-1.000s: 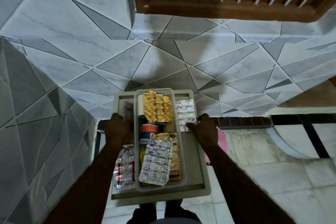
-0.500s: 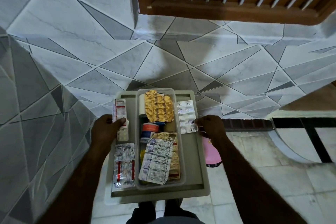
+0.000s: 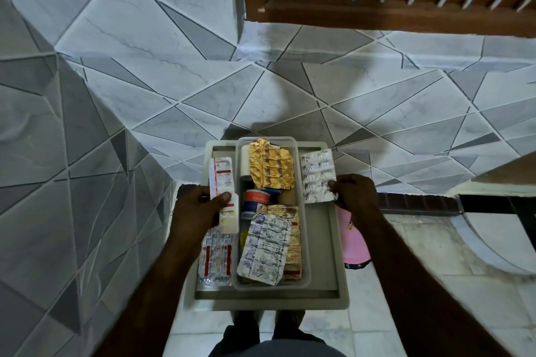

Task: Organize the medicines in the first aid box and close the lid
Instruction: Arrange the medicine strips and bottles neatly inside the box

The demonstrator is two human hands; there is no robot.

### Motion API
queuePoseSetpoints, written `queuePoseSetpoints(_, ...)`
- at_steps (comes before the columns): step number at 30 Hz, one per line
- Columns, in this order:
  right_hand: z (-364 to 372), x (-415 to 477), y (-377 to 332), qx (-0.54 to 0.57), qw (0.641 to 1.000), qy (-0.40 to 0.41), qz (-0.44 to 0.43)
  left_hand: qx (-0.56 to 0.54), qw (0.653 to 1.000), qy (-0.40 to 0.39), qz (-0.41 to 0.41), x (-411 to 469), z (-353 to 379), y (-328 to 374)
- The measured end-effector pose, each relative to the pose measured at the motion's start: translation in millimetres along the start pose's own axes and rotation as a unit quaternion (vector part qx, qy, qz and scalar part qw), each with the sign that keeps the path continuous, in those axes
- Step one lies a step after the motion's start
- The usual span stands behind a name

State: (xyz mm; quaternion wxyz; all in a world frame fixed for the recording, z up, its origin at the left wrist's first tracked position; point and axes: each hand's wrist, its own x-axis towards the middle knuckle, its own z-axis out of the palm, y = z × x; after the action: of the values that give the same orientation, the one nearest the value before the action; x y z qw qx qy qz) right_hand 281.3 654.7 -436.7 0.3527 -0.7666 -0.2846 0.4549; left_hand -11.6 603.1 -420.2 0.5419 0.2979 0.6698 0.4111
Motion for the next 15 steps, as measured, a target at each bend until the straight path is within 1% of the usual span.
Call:
queuePoseSetpoints(4,-14.2,-21.1,-16.7,0.057,0.998,-0.014,-0.026,-0.001,0.999,-0.036,-0.031,-18.6,11.8,-4.4)
queuePoseSetpoints(8,-22.8,-45.8,-20.9,0.072,0.995,-0.058,-0.031,0.019,0.997,-0.058,-0.045,-34.7,26.4,-14.8)
queuePoseSetpoints(13,-16.3,-76.4,-5.6,0.025,0.991,-0.134,-0.013,0.092,0.995,-0.034,-0.033,-47.9,35.3,-31.0)
queuePoseSetpoints(15,-9.9,-87.2,3.6,-0.008,0.988,-0.151,-0.019,0.131,0.991,-0.022,-0.019,-49.7,35.2,-34.7)
